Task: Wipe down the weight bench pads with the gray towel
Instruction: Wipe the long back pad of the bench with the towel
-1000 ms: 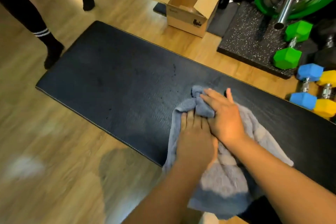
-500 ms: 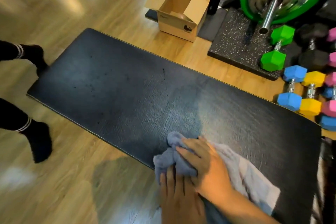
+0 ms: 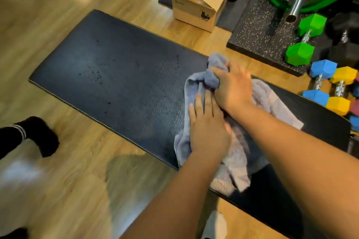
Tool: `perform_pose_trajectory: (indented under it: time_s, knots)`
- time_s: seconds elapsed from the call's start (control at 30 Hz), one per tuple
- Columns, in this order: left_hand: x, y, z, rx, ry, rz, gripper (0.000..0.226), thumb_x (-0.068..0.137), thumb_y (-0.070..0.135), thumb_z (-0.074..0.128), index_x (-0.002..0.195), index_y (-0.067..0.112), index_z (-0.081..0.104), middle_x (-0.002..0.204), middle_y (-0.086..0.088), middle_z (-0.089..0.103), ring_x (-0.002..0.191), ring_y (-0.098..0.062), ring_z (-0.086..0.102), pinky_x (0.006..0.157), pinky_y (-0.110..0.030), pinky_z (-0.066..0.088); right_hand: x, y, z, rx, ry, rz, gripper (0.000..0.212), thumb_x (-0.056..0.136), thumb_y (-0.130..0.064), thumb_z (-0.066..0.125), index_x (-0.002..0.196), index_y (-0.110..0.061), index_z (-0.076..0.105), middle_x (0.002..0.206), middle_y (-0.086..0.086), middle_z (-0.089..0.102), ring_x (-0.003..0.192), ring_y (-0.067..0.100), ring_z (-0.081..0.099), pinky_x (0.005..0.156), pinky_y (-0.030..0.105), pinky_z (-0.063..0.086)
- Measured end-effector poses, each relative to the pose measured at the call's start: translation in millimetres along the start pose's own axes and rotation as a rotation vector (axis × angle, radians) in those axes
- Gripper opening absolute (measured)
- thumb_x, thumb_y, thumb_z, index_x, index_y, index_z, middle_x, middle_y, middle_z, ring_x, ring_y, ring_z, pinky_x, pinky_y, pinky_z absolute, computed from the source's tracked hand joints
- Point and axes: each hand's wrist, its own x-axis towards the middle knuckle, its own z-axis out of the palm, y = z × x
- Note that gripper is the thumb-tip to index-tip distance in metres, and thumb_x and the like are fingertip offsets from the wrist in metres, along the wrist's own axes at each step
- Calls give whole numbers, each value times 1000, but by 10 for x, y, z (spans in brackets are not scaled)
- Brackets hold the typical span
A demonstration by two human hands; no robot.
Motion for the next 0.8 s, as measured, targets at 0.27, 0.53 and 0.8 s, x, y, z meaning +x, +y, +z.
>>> perform_pose_trajectory:
  time_s: [0.27,0.53,0.8]
  knots:
    - [-1370,-229,290,-16,-8,-125,56,71,25,51,117,-6,63,125,-29,58,121,-46,43,102,-58,31,-1226,-406,6,280,-224,-548,36,68,-24,69,102,-37,70,104,2,60,81,26,53,68,36,46]
    - [-39,-373,-81,95,-53,57,69,88,35,28,151,8,18,159,-17,13,144,-43,12,115,-59,6,-5,50,-20,-18,-57,-216,41,81,-18,65,121,-30,62,115,16,52,100,41,50,73,43,45]
    - [-555,-440,39,53,14,-36,59,86,26,31,143,9,35,151,-18,35,141,-37,28,113,-57,24,-273,-326,10,121,-143,-298,47,70,-24,56,115,-32,68,104,7,58,93,36,53,75,40,42]
